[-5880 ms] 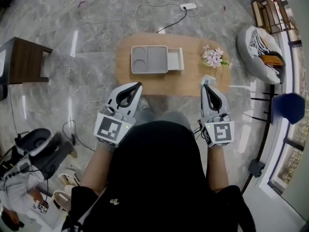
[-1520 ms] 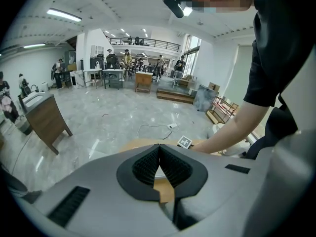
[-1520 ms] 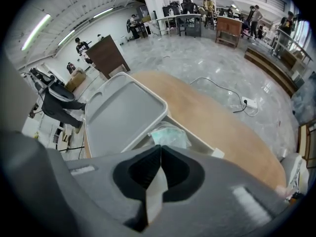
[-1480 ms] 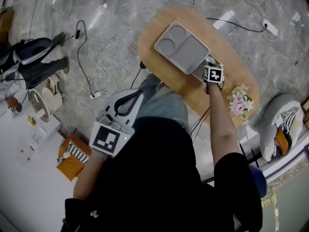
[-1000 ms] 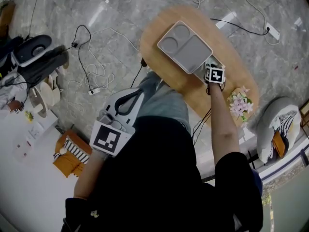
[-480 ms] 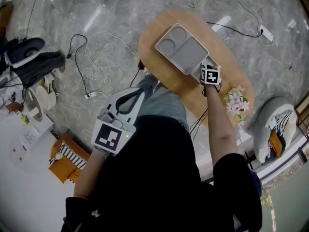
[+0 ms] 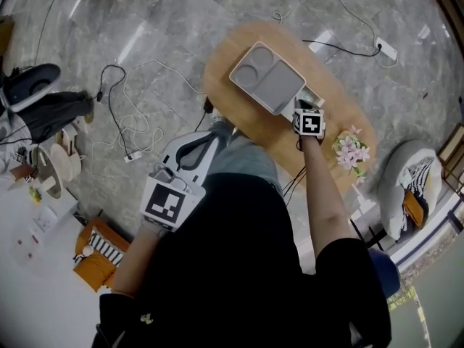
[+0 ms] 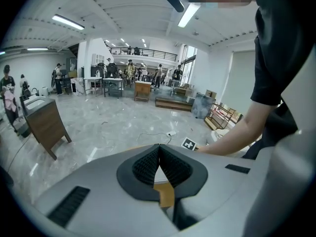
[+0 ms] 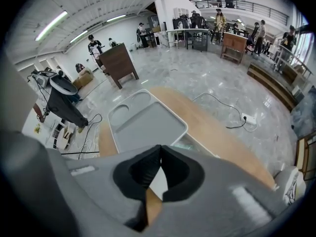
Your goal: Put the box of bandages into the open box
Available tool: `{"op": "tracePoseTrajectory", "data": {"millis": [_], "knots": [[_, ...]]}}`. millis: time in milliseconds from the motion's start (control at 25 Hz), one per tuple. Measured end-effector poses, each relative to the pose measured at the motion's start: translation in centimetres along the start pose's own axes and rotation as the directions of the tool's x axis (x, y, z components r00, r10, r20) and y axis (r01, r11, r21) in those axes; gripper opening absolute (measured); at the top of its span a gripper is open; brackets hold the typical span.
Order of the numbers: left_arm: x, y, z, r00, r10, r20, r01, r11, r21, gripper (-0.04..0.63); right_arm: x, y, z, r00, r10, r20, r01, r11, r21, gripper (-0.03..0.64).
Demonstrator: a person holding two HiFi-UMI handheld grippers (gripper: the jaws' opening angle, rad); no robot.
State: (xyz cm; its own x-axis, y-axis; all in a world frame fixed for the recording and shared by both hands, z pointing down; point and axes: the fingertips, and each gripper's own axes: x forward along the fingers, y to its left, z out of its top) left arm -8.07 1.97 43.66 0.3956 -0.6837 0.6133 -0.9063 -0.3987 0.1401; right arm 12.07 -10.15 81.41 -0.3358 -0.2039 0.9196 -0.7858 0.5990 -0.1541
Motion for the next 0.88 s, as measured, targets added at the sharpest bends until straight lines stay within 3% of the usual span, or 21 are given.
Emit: {"op": "tracePoseTrajectory", "data": {"millis": [200, 280, 440, 880], "knots": [[-0.5, 0.1, -0.2, 1.0, -0.02, 0.021, 0.02, 1.0, 0.0, 0.012, -2.9, 1.7, 1.0, 0.998, 0.014, 0.058, -0.013, 1.0, -0.018, -0.002], [-0.7, 0.2, 0.2, 1.0, -0.016, 0.026, 0.017, 0.999, -0.035, 0.011, -4.2, 2.2, 1.6, 0.996, 0.012, 0.084, -0.01, 1.0, -0.019, -0.002], [-0.9, 0.2, 0.2, 0.997, -0.057, 0.054, 0.055, 0.998, 0.035, 0.012, -7.2, 3.3, 2.4, 0.991, -0.005, 0.137, 0.01, 0.999, -0.031, -0.002], [-0.6, 0.5, 2.5, 0.983, -0.139, 0.122, 0.132, 0.989, 0.063, 0.012, -17.1, 6.7, 5.8, 0.955, -0.033, 0.296, 0.042, 0.999, -0.022, -0.002]]}}
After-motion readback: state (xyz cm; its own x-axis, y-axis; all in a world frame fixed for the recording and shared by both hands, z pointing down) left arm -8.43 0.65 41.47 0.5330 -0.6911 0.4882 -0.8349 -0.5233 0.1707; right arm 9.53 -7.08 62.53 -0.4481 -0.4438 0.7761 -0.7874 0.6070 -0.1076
